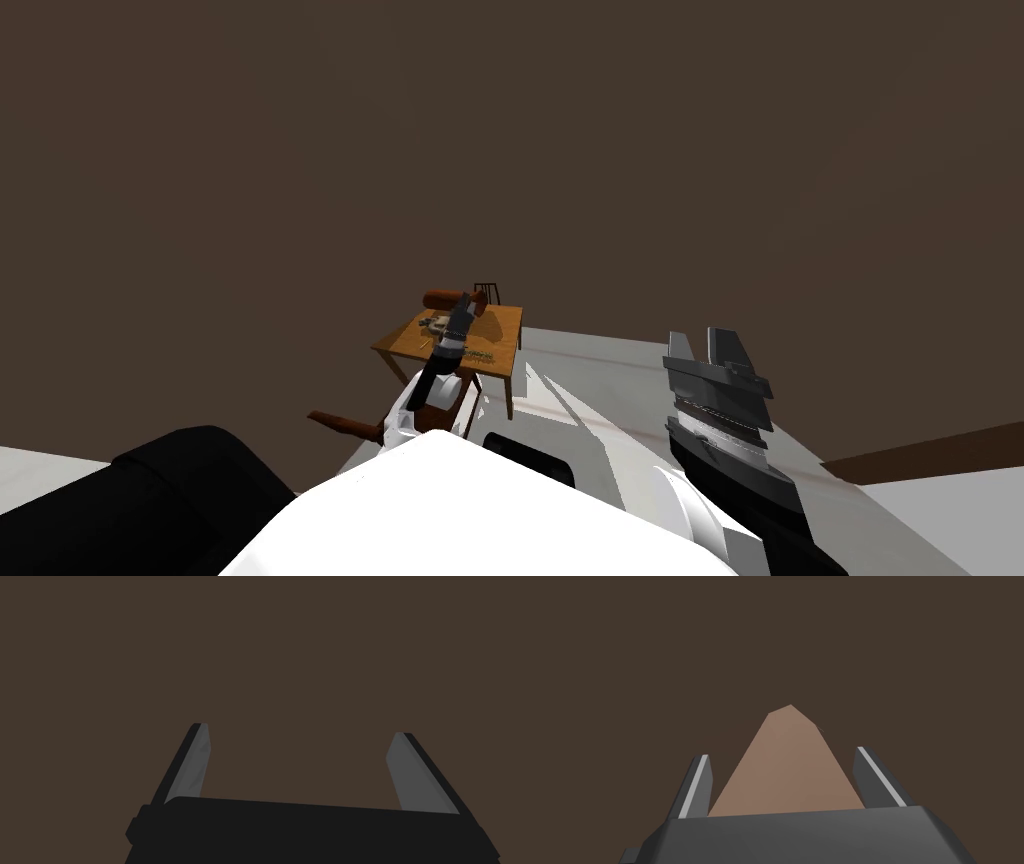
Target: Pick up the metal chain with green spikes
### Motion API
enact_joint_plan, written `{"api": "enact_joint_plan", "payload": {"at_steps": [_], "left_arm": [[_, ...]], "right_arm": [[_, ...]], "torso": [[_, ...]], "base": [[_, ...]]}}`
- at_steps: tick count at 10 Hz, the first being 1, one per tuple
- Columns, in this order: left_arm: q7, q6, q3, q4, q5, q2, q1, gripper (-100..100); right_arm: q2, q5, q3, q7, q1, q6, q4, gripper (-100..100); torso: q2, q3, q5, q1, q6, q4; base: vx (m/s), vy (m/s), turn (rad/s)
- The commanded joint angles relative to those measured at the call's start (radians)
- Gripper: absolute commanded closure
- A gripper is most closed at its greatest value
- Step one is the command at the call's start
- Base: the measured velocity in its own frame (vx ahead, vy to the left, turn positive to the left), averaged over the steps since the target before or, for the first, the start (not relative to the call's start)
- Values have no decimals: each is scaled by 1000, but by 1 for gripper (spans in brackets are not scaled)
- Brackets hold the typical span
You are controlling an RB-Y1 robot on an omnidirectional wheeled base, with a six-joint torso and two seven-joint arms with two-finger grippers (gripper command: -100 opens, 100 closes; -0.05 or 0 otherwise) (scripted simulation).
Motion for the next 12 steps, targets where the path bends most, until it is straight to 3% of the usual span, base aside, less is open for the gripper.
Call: {"api": "enact_joint_plan", "payload": {"at_steps": [1, 3, 5, 10, 11, 12], "left_arm": [[1, 35, -1, 50, -2, 10, -35, -100], [4, 63, -2, 97, -1, 19, -62, -100], [10, 117, -2, 173, 3, 36, -119, -100], [18, 192, -2, 301, 10, 52, -180, -100], [23, 229, -2, 329, 14, 59, -212, -100], [23, 229, -2, 364, 14, 59, -212, -100]], "right_arm": [[0, 0, 0, 0, 0, 0, 0, 0], [0, 0, 0, 0, 0, 0, 0, 0], [0, 0, 0, 0, 0, 0, 0, 0], [0, 0, 0, 0, 0, 0, 0, 0], [0, 0, 0, 0, 0, 0, 0, 0], [0, 0, 0, 0, 0, 0, 0, 0]], "torso": [[0, 0, 0, 0, 0, 0], [-1, 0, 0, -1, 0, 0], [-2, -1, 0, -1, 0, 0], [-2, -1, 0, -1, 0, 0], [-2, -1, 0, -2, 0, -1], [-2, -1, 0, -2, 0, -1]], "base": [[-46, 35, -36], [-53, 41, -50], [-50, 43, -58], [-41, 35, -36], [-33, 27, -47], [-33, 27, -30]]}}
